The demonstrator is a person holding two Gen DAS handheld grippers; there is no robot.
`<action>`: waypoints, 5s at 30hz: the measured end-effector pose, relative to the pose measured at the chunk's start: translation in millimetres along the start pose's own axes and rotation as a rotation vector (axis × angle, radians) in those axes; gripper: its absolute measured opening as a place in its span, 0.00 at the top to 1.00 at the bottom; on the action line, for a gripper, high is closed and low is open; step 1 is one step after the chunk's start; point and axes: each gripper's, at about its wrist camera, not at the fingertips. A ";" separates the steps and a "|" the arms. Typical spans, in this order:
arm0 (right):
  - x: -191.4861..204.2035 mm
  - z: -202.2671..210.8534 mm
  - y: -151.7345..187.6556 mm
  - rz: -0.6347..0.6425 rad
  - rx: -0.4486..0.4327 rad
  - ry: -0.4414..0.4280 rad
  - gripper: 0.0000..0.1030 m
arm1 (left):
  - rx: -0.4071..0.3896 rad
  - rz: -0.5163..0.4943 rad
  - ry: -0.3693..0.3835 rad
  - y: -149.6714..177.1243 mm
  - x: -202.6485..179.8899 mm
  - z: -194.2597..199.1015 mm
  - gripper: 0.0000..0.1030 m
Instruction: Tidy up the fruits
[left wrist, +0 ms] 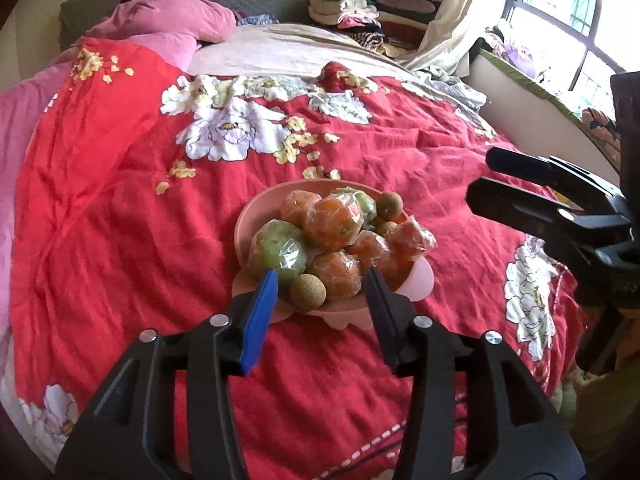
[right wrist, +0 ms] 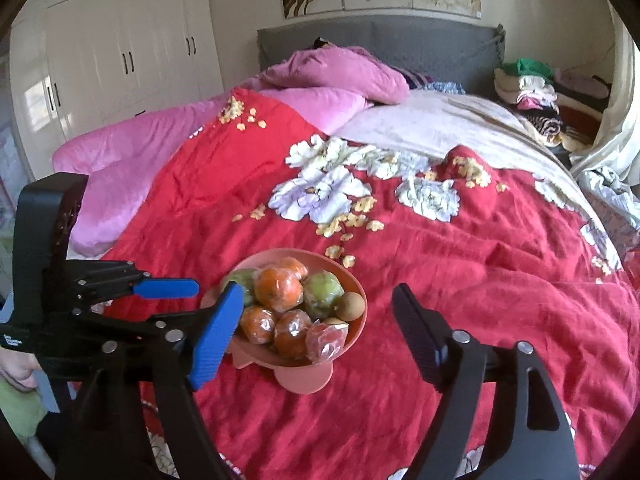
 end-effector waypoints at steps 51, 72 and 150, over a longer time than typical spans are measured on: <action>48.4 51.9 91.4 -0.038 0.056 0.186 0.04 | -0.056 0.119 -0.134 74.3 8.8 80.9 0.09; 46.4 54.0 92.5 -0.031 0.064 0.197 0.04 | -0.047 0.114 -0.146 76.0 5.6 80.8 0.09; 16.6 53.2 100.7 -0.080 0.079 0.237 0.04 | -0.138 0.118 -0.245 66.5 15.2 96.8 0.09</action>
Point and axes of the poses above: each gripper's, at about its wrist camera, not at the fingertips, and z roughly against the way its jaws point, x to its left, y to its underside, and after that the axes turned 10 degrees about -x, right-handed
